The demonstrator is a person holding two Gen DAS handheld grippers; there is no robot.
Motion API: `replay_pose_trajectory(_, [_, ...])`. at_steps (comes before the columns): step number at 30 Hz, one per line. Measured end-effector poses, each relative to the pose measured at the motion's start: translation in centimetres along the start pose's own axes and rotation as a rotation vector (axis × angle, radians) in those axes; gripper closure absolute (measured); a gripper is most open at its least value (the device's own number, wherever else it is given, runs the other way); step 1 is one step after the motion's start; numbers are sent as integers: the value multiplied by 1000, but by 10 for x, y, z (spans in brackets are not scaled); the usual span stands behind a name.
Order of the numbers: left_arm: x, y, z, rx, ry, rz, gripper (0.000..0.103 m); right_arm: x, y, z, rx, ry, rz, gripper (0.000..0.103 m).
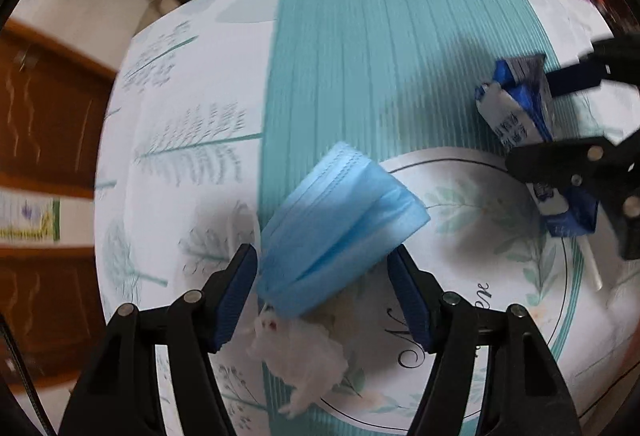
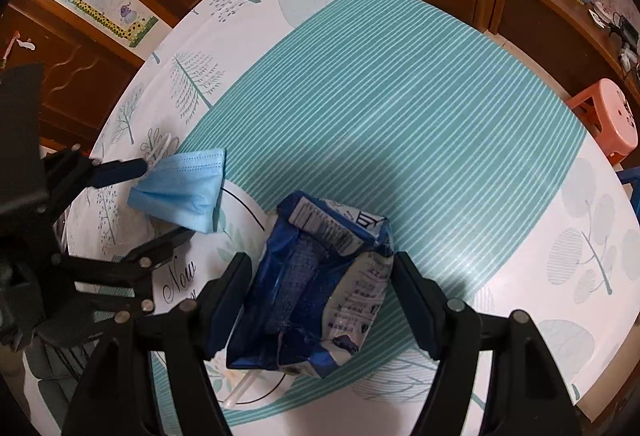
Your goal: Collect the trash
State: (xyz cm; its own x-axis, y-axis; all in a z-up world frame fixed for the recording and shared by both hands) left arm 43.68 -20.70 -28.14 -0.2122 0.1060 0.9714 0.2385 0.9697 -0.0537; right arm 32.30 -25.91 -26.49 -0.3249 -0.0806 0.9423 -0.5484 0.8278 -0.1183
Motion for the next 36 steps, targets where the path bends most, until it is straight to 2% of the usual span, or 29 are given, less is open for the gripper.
replay_pose_trajectory(1, [1,-3,2,-9,20,16,55,0,0,0,0,-2,0,31])
replay_pose_trajectory(2, [0,-4,5,-13,56,20,78,0,0,0,1,-4,0,31])
replay_pose_trajectory(3, [-1,-5,7,-4,89,19,85,0,1,0,1,-6,0,31])
replay_pose_trajectory(6, [0,-2,3,44,125,27,94,0,0,1,-3,-8,3,31])
replay_pose_trajectory(12, [16,16,-26,293,259,90,96,1,0,2,-10,-14,1,31])
replay_pose_trajectory(18, [26,43,-43,439,287,104,96,1,0,2,-8,-17,-2,31])
replay_pose_trajectory(21, [36,58,-47,471,244,114,96,2,2,2,-8,-22,-7,31])
replay_pose_trajectory(26, [55,73,-52,484,104,114,96,2,5,1,4,-22,-13,31])
replay_pose_trajectory(32, [73,81,-51,514,123,107,95,2,9,0,14,-26,-28,31])
replay_pose_trajectory(36, [71,91,-35,538,150,83,95,1,13,0,17,-32,-40,31])
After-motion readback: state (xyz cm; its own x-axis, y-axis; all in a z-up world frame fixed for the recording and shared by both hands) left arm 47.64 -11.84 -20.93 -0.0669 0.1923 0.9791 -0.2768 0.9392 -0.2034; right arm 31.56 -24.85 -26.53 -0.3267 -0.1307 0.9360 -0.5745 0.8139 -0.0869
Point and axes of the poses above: each gripper's, at about its wrist camera, not at the fingertips, and x roughly against the way its jaws point, z to its right, y to its underside, the point moved 8 cm from there along -x, roughly the way its jaws point, and after that the axes turned 11 degrees about -x, right-handed, at the moved point
